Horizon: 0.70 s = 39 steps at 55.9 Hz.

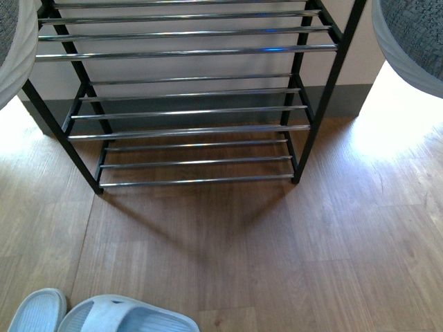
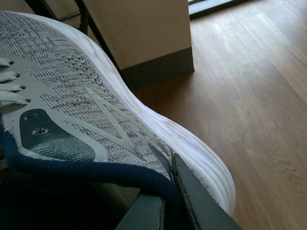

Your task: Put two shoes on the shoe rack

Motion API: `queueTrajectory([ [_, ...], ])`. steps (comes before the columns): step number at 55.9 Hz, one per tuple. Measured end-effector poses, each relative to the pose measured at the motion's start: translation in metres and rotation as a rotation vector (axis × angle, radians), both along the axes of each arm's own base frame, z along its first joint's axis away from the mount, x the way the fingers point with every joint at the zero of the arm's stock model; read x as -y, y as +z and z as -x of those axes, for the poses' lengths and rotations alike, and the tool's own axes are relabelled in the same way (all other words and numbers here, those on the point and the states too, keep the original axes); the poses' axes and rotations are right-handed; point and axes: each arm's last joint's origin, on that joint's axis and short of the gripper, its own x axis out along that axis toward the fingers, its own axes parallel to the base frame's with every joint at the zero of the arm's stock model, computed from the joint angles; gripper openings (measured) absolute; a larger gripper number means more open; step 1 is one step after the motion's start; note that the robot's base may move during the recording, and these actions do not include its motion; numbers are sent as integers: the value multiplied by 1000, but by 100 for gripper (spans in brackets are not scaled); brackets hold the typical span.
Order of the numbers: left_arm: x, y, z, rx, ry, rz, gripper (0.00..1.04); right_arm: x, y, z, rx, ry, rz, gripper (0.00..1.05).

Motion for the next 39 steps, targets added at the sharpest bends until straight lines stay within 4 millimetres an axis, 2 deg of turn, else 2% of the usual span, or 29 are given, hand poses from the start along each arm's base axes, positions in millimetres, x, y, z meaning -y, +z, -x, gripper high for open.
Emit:
queueTrajectory([
  [39,0,-1,0,-3,1,-2,2,-1,-1,0,-2,6,-1,1],
])
